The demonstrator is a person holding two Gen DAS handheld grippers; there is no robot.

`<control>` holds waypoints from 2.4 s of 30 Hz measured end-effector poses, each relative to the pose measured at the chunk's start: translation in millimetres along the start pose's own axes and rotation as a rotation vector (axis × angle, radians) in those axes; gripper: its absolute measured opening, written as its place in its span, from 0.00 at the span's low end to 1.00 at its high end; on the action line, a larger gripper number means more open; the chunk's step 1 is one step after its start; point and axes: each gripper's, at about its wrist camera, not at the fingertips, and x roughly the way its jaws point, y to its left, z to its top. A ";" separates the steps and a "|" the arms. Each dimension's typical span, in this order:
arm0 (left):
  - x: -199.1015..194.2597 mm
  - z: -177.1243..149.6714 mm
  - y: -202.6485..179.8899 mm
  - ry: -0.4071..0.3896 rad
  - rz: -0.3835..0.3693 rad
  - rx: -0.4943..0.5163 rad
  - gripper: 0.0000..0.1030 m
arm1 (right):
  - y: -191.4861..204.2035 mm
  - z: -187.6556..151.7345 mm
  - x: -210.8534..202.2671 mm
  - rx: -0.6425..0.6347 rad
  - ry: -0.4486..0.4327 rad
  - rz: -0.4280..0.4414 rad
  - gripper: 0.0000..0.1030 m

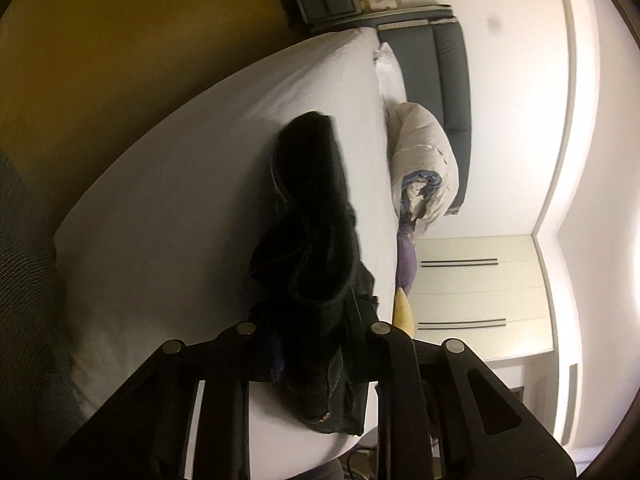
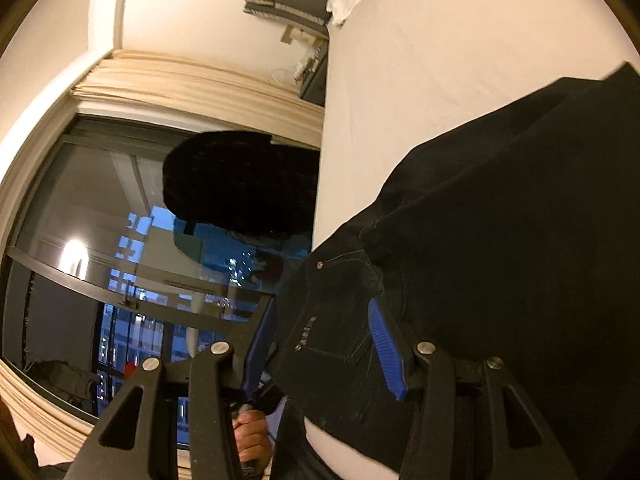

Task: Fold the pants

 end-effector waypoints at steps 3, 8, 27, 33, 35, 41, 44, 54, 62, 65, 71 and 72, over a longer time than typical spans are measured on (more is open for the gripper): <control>-0.1 2.5 -21.7 -0.003 -0.009 0.045 0.15 | -5.1 9.2 19.2 0.013 0.041 -0.011 0.51; -1.1 3.4 -65.5 -0.002 -0.004 0.144 0.14 | -44.0 13.3 49.4 0.134 0.096 -0.137 0.51; 165.9 -167.2 -269.7 0.265 0.106 0.881 0.14 | -14.1 16.1 -83.2 0.034 -0.085 0.068 0.86; 243.8 -269.2 -236.3 0.422 0.263 1.124 0.14 | -42.9 12.7 -114.5 0.071 -0.091 0.015 0.86; 249.2 -291.2 -231.0 0.442 0.293 1.196 0.14 | -52.9 6.3 -112.8 0.085 -0.070 -0.011 0.86; 268.0 -310.6 -240.8 0.416 0.337 1.304 0.15 | -55.1 2.6 -92.4 0.029 0.016 -0.122 0.64; 280.7 -318.1 -236.9 0.406 0.369 1.376 0.15 | -49.9 6.9 -89.4 -0.009 0.040 -0.182 0.36; 301.5 -363.8 -236.9 0.422 0.374 1.520 0.15 | -58.5 10.5 -123.4 -0.017 -0.015 -0.223 0.17; 329.2 -395.4 -229.0 0.465 0.385 1.622 0.15 | -106.5 -6.1 -147.0 0.114 -0.068 -0.121 0.17; 340.0 -403.8 -212.5 0.498 0.421 1.661 0.17 | -124.9 -6.7 -141.6 0.165 -0.036 -0.104 0.18; 302.9 -399.4 -219.4 0.523 0.307 1.584 0.67 | -104.1 -6.1 -166.5 0.112 -0.120 -0.227 0.43; 289.0 -395.2 -226.4 0.502 0.281 1.577 0.73 | -98.3 -6.5 -177.1 0.094 -0.154 -0.301 0.50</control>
